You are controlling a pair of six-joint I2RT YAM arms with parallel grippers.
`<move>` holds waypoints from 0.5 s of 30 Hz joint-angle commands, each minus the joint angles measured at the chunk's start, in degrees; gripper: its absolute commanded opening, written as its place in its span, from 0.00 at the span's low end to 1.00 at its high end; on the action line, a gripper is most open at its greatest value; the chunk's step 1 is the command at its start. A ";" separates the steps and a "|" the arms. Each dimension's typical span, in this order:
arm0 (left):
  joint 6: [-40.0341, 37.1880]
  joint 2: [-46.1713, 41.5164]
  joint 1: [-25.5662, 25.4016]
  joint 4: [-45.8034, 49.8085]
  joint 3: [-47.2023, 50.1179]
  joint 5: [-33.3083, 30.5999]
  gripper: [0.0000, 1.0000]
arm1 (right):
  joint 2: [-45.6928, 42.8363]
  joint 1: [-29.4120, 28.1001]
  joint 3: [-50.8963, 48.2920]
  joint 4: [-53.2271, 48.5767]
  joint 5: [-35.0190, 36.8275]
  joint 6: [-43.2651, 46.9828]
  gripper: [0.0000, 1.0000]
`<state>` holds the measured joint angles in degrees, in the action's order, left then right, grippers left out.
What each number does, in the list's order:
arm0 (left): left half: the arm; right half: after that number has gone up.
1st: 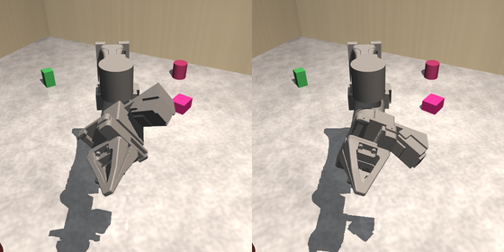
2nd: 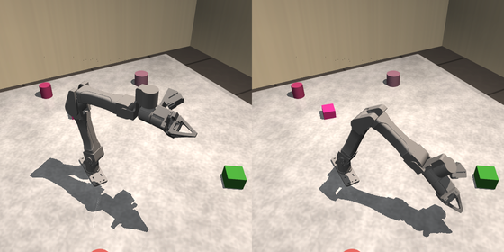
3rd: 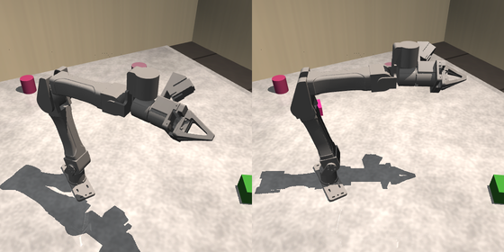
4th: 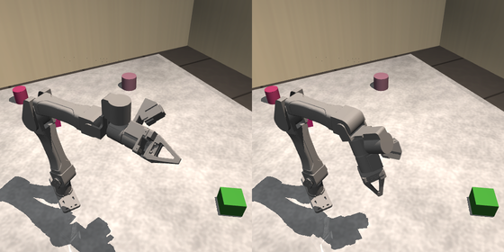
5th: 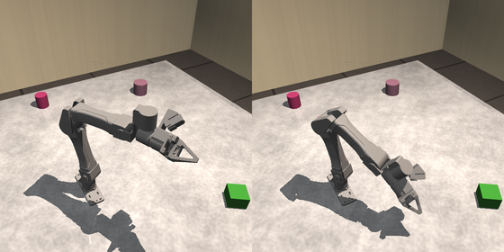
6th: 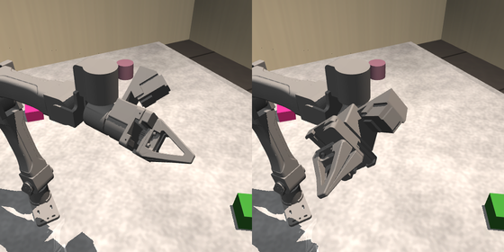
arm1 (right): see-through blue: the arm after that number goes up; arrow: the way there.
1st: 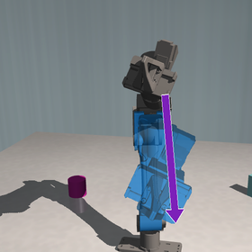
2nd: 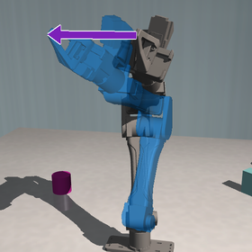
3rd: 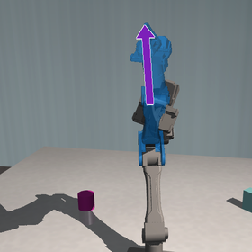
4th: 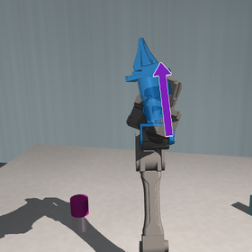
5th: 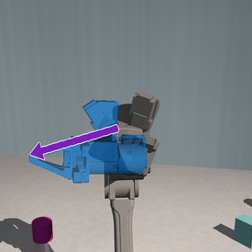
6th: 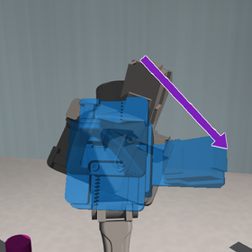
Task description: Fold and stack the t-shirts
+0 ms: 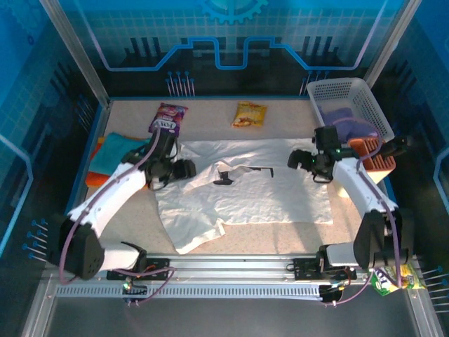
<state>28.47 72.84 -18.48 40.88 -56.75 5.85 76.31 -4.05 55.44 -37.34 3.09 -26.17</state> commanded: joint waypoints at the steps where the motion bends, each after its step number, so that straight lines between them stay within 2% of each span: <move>1: 7.31 -10.75 -1.21 5.48 7.53 0.32 0.60 | -6.18 0.65 -5.42 -3.98 0.09 -1.52 1.00; 7: 18.02 -26.00 -5.99 14.72 17.95 0.92 0.59 | -14.75 4.49 -15.05 -7.67 -0.43 -5.83 1.00; 10: 25.03 -32.10 -9.65 16.50 22.86 1.18 0.57 | -17.17 4.75 -17.66 -7.88 -1.28 -11.58 0.93; 15: 34.57 -37.77 -17.19 18.39 27.91 0.14 0.53 | -18.15 6.58 -21.18 -8.22 0.51 -15.33 0.88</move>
<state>54.54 36.67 -32.71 55.99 -30.61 6.09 58.81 0.86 35.42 -43.68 2.66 -37.06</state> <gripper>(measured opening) 0.537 0.887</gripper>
